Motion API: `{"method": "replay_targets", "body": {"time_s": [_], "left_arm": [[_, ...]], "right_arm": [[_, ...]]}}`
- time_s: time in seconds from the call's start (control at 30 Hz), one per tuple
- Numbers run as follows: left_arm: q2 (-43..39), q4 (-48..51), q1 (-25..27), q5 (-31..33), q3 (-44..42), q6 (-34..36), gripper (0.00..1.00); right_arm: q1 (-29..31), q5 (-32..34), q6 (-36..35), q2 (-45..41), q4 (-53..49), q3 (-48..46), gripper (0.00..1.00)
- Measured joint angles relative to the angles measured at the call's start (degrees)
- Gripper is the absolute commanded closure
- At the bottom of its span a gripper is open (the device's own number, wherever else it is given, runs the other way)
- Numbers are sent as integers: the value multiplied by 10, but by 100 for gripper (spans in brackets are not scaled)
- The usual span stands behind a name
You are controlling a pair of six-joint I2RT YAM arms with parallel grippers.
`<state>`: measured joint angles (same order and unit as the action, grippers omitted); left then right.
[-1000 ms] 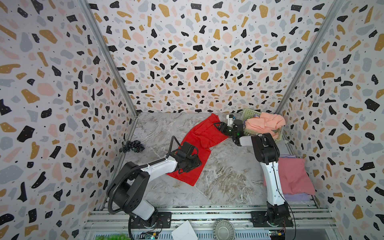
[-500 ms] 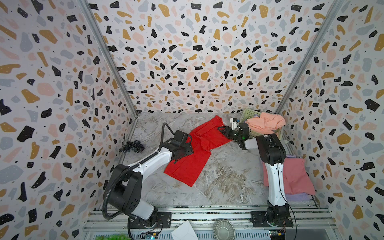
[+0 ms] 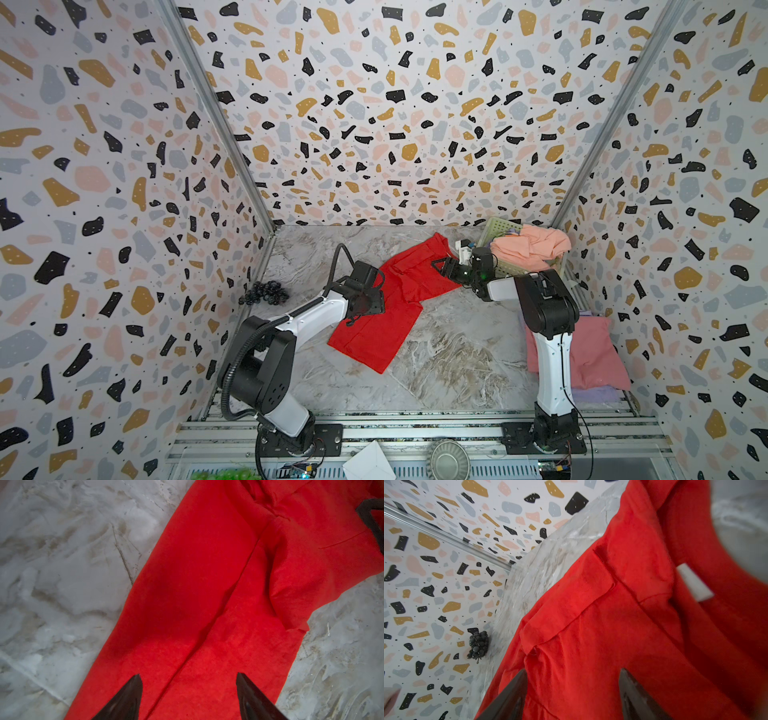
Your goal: Fold and stack the t-shirts
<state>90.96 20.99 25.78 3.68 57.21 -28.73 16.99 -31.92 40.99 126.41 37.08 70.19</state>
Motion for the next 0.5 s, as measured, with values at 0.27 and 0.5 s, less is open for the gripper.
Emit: {"method": "replay_targets", "body": {"time_s": [0.27,0.5], "left_arm": [[-20,-22,-21,3,-24,46,26],[-26,-63,-27,-14,-74,63,26]], "right_arm": [[34,60,-36,-44,-56,-36,30],[49,131,-59,-73,-112,-45,30]]}}
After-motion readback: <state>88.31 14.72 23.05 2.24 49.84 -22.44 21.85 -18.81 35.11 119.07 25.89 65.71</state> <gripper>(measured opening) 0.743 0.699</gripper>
